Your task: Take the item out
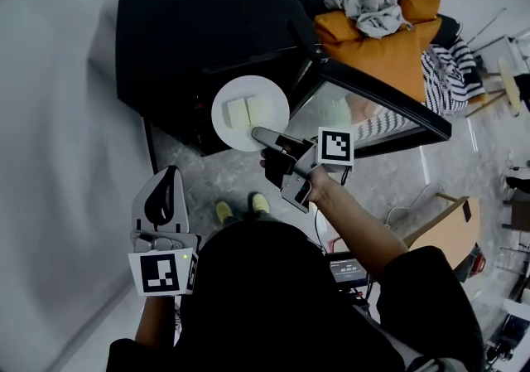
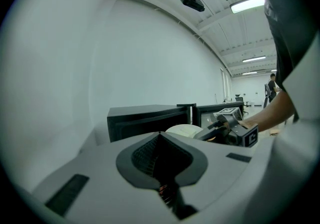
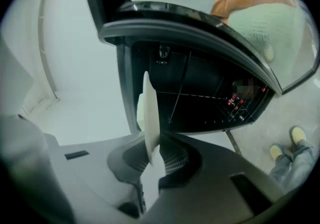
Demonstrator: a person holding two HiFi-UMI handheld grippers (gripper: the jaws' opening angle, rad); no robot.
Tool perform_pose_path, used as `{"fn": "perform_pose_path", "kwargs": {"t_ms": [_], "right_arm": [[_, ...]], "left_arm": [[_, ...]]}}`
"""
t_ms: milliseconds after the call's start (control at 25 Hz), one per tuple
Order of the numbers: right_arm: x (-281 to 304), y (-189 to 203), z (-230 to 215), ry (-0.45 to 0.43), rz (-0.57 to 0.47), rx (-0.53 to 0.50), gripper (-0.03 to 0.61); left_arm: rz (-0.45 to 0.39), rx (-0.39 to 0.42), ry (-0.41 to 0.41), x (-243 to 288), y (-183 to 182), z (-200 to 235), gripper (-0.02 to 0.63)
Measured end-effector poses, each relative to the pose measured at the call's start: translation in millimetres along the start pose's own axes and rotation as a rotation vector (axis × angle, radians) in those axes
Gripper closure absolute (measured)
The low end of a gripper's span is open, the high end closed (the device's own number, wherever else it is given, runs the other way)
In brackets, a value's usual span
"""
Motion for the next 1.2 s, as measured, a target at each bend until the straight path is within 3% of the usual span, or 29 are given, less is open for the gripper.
{"fn": "perform_pose_path", "kwargs": {"t_ms": [400,680,1200], "right_arm": [[-69,10,47,-0.020,-0.064,0.012,0.546],[-120,20,85,-0.031,-0.108,-0.004,0.545],[-146,27,74,-0.024,-0.186,-0.003,0.545]], "left_arm": [[-0.018,-0.030,0.065,3,0,-21,0.604],[-0.031,-0.038,0.113,-8,-18,-40,0.604],[-0.056,-0.047,0.182,1,-11,-50,0.605]]}}
Point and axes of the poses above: the fingertips, and each gripper's own axes: x forward along the fingers, z to its left, y out of its underside, the point moved 9 cm from there along -x, backward along the fingers, and after that the axes turned 13 degrees about -z, right-handed, at the moved point
